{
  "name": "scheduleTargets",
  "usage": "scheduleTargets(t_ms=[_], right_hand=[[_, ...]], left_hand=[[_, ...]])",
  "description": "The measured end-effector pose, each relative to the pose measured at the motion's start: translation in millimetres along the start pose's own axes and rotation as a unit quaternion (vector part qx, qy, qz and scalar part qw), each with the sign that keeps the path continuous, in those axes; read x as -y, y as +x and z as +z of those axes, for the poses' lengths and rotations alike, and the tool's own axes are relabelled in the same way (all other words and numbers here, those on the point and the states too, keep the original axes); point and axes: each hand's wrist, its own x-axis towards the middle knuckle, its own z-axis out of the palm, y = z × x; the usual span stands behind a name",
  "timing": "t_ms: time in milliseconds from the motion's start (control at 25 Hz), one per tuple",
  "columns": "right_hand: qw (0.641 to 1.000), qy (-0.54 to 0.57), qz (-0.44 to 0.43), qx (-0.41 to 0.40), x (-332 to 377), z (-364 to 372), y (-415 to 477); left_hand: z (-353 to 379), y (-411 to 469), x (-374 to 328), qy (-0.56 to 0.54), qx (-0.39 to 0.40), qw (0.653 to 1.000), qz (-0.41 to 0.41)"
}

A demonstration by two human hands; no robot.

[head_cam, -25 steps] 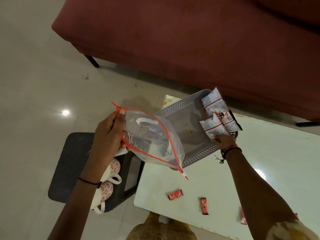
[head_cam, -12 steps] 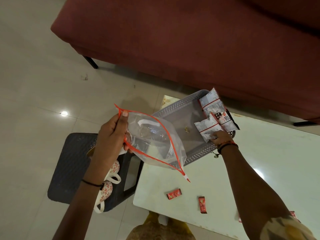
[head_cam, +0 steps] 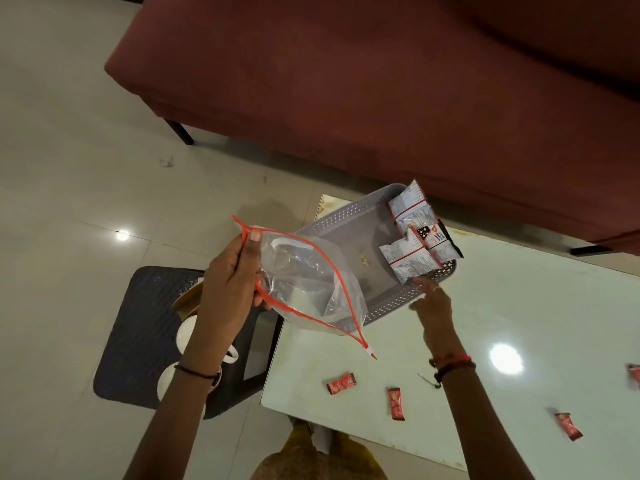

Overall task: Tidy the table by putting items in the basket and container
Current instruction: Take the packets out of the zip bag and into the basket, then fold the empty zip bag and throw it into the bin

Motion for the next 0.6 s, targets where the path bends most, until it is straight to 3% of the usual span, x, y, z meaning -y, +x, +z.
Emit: scheduleTargets(t_ms=[40,200,320,360,480,600], right_hand=[[0.999,0.024,-0.023,0.014,-5,2,-22],[0.971,-0.08,-0.19,0.121,-26,13,-95],[0.947,-0.051,-0.299,0.102,-21,17,-132],[0.951,-0.019,-0.295,0.093,-22,15,-137],[0.968,0.135,-0.166,0.132,-28,-3,-141],[0.918,0.328,-0.142,0.174,-35,-30,-133]], left_hand=[[3,-4,-3,0.0,0.002,1.0,0.002],[15,-21,-12,0.002,0.029,0.999,-0.031],[28,-43,-17,-0.06,0.085,0.991,-0.086],[32,-52,-16,-0.072,0.112,0.985,-0.112],[44,-76,-7,-0.071,0.183,0.963,-0.183],[50,-92,1,-0.12,0.203,0.95,-0.205]])
